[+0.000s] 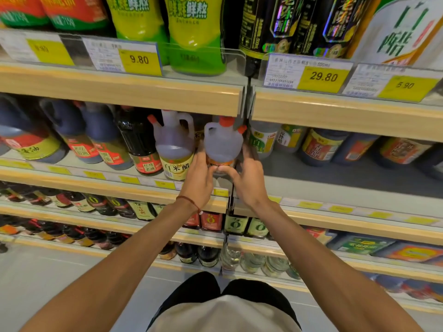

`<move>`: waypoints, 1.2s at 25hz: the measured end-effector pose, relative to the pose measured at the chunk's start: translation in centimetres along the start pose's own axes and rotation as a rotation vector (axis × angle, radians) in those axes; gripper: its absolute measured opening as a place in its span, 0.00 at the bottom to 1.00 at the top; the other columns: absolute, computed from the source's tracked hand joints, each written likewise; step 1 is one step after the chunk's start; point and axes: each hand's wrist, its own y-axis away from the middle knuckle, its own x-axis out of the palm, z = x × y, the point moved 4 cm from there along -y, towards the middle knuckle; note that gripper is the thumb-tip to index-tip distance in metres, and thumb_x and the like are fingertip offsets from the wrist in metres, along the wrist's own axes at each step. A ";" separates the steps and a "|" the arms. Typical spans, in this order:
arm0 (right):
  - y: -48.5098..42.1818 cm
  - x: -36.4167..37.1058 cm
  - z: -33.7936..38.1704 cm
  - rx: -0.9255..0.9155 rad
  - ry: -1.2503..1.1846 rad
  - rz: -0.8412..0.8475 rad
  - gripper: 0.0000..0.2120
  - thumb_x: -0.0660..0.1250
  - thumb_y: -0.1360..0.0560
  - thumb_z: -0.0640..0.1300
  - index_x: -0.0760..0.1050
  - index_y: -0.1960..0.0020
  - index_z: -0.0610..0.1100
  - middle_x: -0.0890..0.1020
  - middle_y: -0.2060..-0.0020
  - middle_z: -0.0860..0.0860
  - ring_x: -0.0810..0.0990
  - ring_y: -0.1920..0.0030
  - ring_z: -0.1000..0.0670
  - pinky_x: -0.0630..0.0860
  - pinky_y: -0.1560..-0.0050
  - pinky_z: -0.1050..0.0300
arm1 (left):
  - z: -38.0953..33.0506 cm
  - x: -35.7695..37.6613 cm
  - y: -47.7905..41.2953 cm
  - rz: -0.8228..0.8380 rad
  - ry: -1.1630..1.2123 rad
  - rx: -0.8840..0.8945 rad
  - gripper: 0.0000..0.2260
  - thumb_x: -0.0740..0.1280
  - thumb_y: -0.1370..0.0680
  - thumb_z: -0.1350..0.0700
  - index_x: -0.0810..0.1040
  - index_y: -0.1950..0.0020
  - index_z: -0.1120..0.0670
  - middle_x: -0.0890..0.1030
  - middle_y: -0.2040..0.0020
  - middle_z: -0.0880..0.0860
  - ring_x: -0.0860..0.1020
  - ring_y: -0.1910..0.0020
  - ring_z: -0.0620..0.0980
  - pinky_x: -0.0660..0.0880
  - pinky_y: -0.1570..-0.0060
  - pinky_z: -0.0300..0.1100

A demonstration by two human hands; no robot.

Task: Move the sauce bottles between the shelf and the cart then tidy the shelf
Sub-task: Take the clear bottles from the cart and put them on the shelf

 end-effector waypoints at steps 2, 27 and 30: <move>-0.2 0.3 0.3 0.018 0.034 0.016 0.26 0.75 0.23 0.53 0.75 0.42 0.31 0.82 0.63 0.40 0.78 0.63 0.41 0.79 0.56 0.41 | 0.0 0.0 -0.3 -0.026 -0.018 -0.059 0.25 0.60 0.19 0.63 0.58 0.23 0.58 0.72 0.34 0.59 0.71 0.35 0.56 0.70 0.34 0.49; 11.1 0.6 14.0 -0.400 0.578 0.387 0.22 0.65 0.27 0.59 0.81 0.42 0.44 0.80 0.45 0.48 0.76 0.41 0.42 0.74 0.44 0.45 | -3.8 -15.9 15.1 0.178 -0.808 -0.292 0.24 0.60 0.25 0.38 0.75 0.36 0.51 0.77 0.42 0.52 0.74 0.45 0.55 0.71 0.49 0.50; 12.5 3.8 16.7 -0.467 0.569 0.432 0.23 0.65 0.27 0.60 0.80 0.42 0.44 0.80 0.43 0.48 0.76 0.39 0.41 0.74 0.42 0.43 | -2.2 -19.8 18.2 0.160 -0.816 -0.372 0.26 0.57 0.24 0.36 0.72 0.34 0.51 0.76 0.41 0.51 0.73 0.44 0.54 0.71 0.46 0.52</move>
